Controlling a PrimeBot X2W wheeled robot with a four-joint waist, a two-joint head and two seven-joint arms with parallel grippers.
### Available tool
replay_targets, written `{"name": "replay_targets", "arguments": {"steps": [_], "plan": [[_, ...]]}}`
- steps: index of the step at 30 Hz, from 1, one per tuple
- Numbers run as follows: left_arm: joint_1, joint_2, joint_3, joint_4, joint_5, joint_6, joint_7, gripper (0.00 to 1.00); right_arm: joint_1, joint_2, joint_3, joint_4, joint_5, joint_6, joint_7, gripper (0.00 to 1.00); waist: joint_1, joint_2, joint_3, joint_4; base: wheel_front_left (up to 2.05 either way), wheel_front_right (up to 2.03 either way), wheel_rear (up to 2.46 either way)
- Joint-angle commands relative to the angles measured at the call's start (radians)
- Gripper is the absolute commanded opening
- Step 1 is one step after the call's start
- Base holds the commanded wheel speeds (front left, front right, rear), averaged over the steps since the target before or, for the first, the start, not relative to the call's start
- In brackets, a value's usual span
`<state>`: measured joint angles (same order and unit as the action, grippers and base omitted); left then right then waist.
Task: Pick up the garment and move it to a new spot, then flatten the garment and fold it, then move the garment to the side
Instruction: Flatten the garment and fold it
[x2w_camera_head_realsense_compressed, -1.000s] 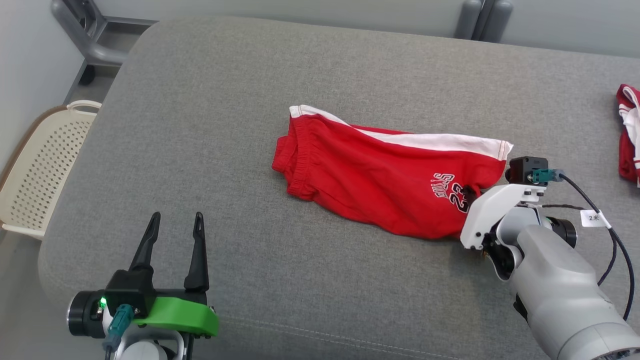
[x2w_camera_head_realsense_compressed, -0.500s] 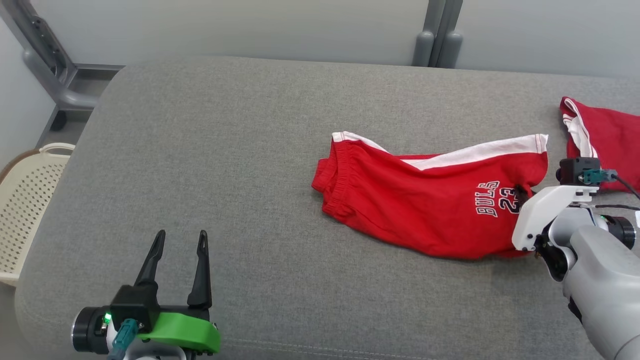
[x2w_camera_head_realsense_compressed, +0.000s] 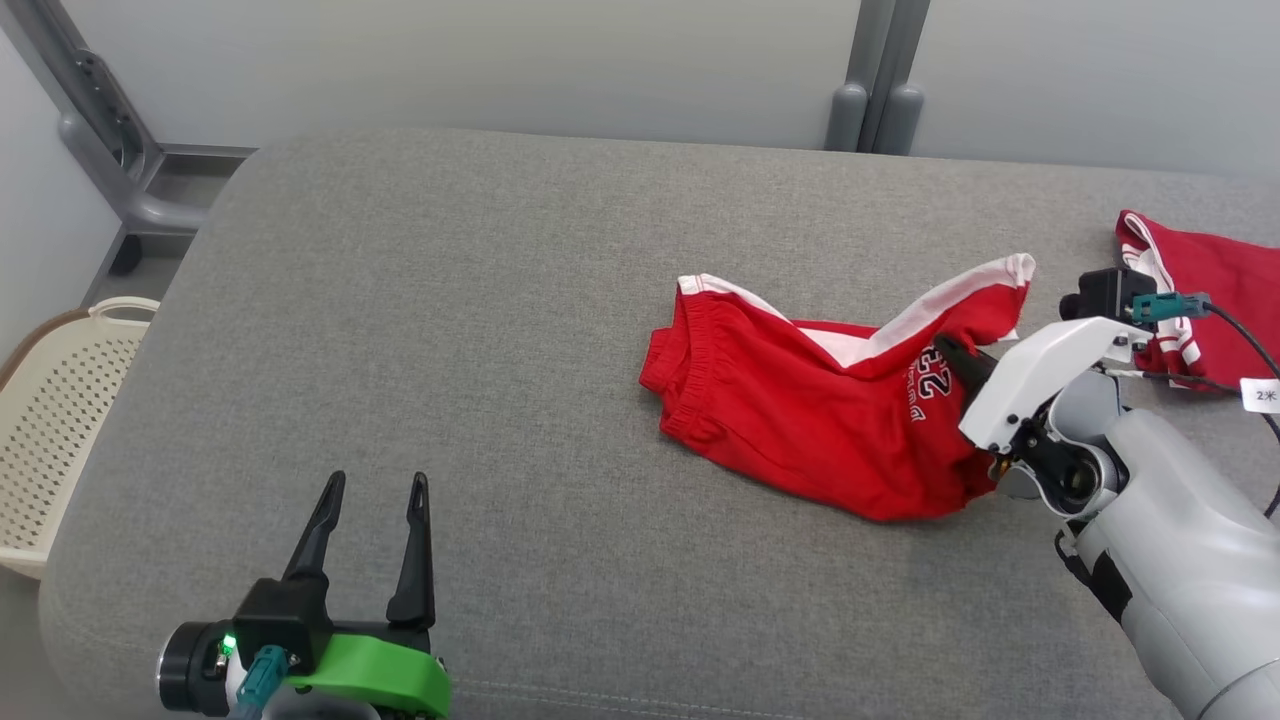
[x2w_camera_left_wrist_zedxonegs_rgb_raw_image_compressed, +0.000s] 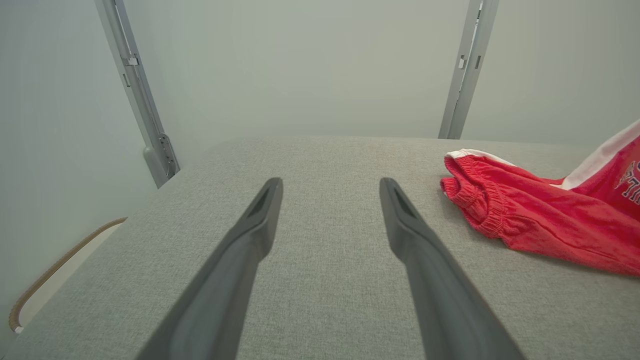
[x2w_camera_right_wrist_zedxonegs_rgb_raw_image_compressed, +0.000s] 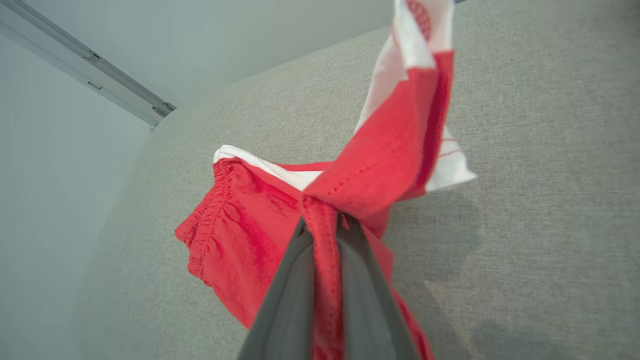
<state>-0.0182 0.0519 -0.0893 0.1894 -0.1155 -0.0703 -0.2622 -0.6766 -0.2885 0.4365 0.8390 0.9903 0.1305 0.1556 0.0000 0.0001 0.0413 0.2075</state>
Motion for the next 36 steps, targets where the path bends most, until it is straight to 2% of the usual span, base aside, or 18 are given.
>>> {"name": "replay_targets", "arguments": {"steps": [1,5,10,24,36], "plan": [[-0.002,0.0,0.001,-0.001,-0.006,-0.001,-0.003,1.0,0.013,0.009,-0.001,-0.015,0.025,0.0,0.01,0.0,0.0,-0.0001,-0.002,0.007,0.0,0.0,0.0],[-0.002,0.0,-0.009,0.001,-0.011,0.003,-0.003,1.0,0.007,0.022,-0.003,-0.047,0.11,0.0,0.042,0.0,0.0,-0.0001,-0.005,0.021,0.0,0.0,0.0],[-0.015,0.0,-0.027,0.003,-0.019,0.005,-0.003,1.0,-0.032,0.048,0.015,-0.029,0.149,0.0,0.046,0.0,0.0,-0.0001,0.001,0.048,0.0,0.0,0.0],[-0.043,-0.001,-0.121,0.013,-0.067,0.025,-0.003,1.0,-0.143,0.132,0.025,0.171,0.174,0.0,-0.008,0.0,0.0,-0.0001,0.031,0.148,0.0,0.0,0.0],[-0.074,0.0,-0.19,0.022,-0.085,0.035,-0.003,1.0,-0.219,0.159,0.026,0.356,0.16,0.0,-0.097,0.0,0.0,-0.0001,0.058,0.231,0.0,0.0,0.0]]}}
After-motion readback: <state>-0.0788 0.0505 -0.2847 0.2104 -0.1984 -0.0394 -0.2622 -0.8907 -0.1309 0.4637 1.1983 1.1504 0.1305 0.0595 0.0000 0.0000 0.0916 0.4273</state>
